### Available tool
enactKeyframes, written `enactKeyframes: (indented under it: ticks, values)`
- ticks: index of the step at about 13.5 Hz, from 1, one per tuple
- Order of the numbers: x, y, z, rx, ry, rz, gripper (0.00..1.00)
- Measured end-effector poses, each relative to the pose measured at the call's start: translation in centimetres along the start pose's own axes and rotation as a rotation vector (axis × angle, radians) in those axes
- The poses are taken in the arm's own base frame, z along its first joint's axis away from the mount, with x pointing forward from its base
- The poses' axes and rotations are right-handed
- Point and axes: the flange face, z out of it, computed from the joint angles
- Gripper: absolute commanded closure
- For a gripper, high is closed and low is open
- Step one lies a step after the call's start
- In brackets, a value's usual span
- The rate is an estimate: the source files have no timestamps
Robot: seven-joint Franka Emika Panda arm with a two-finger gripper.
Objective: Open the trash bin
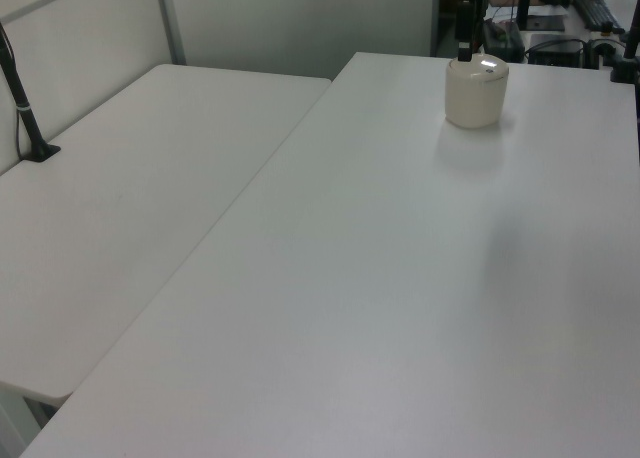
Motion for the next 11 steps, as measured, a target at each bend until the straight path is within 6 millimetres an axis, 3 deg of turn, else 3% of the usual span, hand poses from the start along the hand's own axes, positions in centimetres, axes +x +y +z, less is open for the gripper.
enactKeyframes:
  ticks: [8,11]
  values:
    - [0.0,0.4,0.0,0.000,0.000,0.007,0.00]
    - [-0.1,2.9,0.2,-0.003,-0.003,0.053,0.00]
